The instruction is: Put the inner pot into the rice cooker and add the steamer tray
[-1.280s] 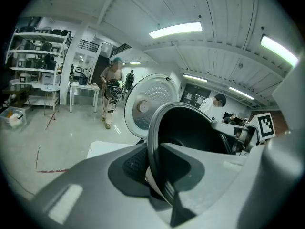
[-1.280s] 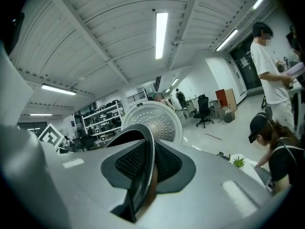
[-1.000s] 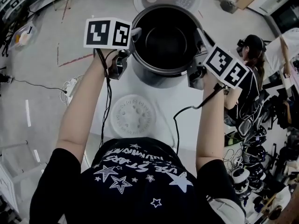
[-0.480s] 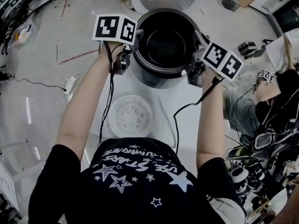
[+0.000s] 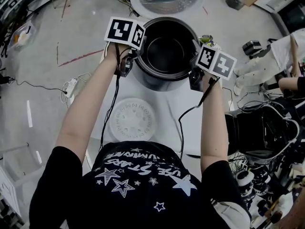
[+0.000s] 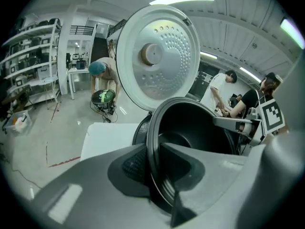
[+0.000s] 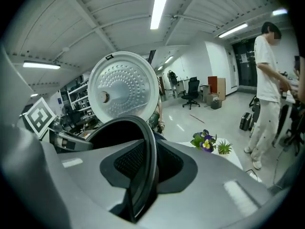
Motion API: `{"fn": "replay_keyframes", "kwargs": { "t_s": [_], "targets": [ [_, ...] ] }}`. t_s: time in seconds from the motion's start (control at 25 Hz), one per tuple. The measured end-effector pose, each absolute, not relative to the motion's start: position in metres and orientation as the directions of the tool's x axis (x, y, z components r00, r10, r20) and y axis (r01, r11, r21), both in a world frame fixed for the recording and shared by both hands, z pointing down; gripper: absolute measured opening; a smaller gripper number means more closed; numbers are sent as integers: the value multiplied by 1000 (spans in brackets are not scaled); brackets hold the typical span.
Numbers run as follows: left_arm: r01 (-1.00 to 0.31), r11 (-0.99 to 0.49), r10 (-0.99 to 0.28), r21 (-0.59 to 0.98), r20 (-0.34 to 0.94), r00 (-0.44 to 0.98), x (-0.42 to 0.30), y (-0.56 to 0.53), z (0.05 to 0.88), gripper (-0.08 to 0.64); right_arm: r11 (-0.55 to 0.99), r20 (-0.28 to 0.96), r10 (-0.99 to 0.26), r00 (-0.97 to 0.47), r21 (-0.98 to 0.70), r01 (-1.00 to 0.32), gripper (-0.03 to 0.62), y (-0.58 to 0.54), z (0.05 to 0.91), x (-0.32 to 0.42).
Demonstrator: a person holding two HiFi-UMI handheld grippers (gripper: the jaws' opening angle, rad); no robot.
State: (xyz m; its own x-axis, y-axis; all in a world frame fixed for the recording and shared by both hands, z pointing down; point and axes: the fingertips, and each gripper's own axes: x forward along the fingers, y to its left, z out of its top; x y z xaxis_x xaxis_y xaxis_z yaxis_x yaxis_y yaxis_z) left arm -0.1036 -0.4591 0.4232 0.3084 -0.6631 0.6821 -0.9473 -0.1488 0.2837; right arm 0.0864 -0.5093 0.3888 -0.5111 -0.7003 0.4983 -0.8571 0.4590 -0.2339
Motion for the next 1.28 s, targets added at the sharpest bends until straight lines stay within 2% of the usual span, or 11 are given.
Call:
{"fn": "replay_keyframes", "kwargs": {
  "t_s": [0.36, 0.48, 0.56, 0.64, 0.84, 1.28],
  "targets": [
    [-969, -215, -691, 125, 682, 241, -100, -465, 426, 110, 447, 572, -698, -430, -120, -886, 108, -512, 416, 90],
    [-967, -238, -706, 97, 666, 240, -96, -467, 426, 141, 457, 573, -693, -438, -120, -881, 176, -514, 420, 87],
    [-963, -258, -714, 74, 658, 241, -93, -468, 428, 200, 476, 573, -686, -449, -113, -872, 218, -513, 423, 84],
    [-961, -274, -721, 47, 650, 238, -92, -467, 429, 233, 492, 568, -682, -461, -111, -864, 221, -510, 423, 83],
    [-965, -262, -767, 18, 603, 219, -98, -460, 417, 315, 491, 544, -689, -478, -135, -861, 282, -498, 415, 85],
    [-977, -212, -884, -8, 428, 188, -132, -406, 370, 351, 510, 453, -739, -499, -107, -853, 311, -457, 379, 80]
  ]
}}
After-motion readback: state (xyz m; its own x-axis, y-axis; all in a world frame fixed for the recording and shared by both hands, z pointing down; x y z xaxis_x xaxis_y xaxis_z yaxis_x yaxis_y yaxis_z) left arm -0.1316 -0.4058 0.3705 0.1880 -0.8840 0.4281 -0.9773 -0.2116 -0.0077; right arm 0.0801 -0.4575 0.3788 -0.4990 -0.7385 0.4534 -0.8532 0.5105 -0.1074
